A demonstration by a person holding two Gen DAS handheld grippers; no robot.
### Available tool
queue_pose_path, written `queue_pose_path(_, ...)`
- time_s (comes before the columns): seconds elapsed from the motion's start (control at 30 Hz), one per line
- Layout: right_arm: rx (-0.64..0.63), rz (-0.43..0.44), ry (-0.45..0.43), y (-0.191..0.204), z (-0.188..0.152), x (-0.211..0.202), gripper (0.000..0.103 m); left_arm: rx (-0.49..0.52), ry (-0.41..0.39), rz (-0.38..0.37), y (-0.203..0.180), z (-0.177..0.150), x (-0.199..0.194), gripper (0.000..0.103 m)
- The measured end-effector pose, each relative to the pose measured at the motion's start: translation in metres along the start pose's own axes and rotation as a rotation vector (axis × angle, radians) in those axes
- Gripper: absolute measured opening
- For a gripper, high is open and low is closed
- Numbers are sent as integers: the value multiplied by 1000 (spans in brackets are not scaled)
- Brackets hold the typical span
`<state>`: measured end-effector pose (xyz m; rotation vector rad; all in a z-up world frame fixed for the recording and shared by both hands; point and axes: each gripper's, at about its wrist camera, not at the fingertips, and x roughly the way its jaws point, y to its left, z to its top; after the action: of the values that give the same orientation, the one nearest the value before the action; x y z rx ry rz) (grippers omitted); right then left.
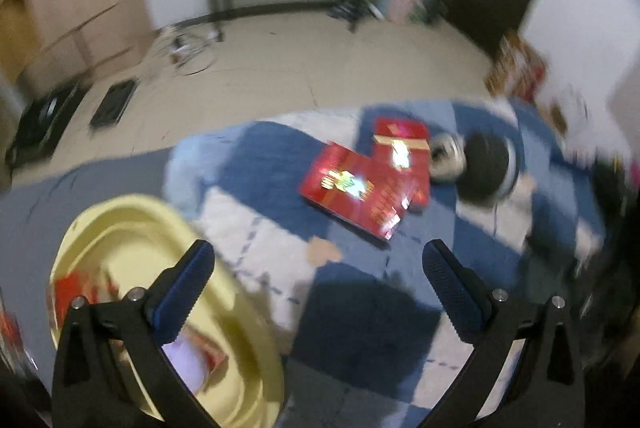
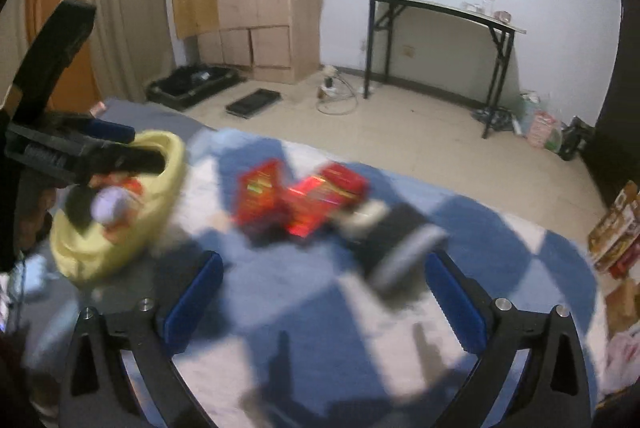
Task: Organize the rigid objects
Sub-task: 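Grasp a red-gold pack with the left tool while the right tool grasps the second foam cylinder, then carry the pack and foam cylinder into the yellow tray and release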
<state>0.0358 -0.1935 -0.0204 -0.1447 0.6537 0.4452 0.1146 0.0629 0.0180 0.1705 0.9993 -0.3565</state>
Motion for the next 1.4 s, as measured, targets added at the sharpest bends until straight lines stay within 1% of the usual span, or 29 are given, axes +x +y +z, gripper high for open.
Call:
queue_pose_path(0.07, -9, 24, 20, -20, -5, 7, 103, 35, 16, -14, -6, 3, 12, 103)
queue_pose_path(0.13, 10, 72, 38, -37, -7, 15, 103, 48, 21, -76, -7, 5, 23, 103)
queue_pose_path(0.2, 22, 104, 48, -51, -7, 21, 103, 80, 33, -100, -11, 11, 34, 103)
queue_pose_path(0.3, 2, 160, 57, -69, -1, 38, 103, 134, 73, -113, -12, 21, 52, 103)
queue_pose_path(0.43, -72, 221, 82, -81, 4, 60, 103, 203, 96, -117, -11, 30, 71, 103)
queue_pose_path(0.47, -86, 236, 87, -82, 4, 65, 103, 216, 100, -127, -10, 32, 75, 103)
queue_pose_path(0.57, -103, 260, 79, -88, 6, 76, 103, 243, 143, -166, -8, 34, 90, 103)
queue_pose_path(0.67, -102, 272, 82, -95, 6, 84, 103, 261, 188, -153, -9, 33, 107, 103)
queue_pose_path(0.73, -86, 277, 88, -101, 6, 91, 100, 245, 191, -151, -8, 32, 113, 103)
queue_pose_path(0.77, -79, 285, 87, -103, 6, 93, 93, 225, 182, -151, -7, 32, 115, 103)
queue_pose_path(0.8, -75, 288, 85, -106, 5, 91, 81, 195, 171, -145, -5, 31, 115, 100)
queue_pose_path(0.83, -78, 294, 84, -107, 4, 92, 74, 169, 156, -139, -4, 30, 114, 98)
queue_pose_path(0.87, -82, 311, 81, -108, 4, 91, 71, 149, 130, -124, -4, 28, 111, 94)
queue_pose_path(0.93, -95, 295, 79, -103, 0, 89, 71, 97, 107, -136, -2, 24, 104, 94)
queue_pose_path(1.0, -83, 280, 74, -103, -2, 87, 70, 40, 91, -140, 0, 17, 93, 93)
queue_pose_path(1.07, -56, 265, 59, -105, -3, 79, 70, 5, 68, -132, 1, 11, 77, 93)
queue_pose_path(1.13, -11, 252, 35, -110, -4, 63, 69, -7, 51, -115, -1, 8, 60, 93)
queue_pose_path(1.27, 17, 238, -8, -105, 0, 30, 69, -44, -5, -65, 1, 3, 10, 93)
queue_pose_path(1.33, 2, 240, -31, -93, 11, 11, 69, -98, -51, -33, 13, 5, -17, 93)
queue_pose_path(1.4, -18, 244, -50, -80, 22, -4, 69, -150, -75, 2, 32, 5, -44, 93)
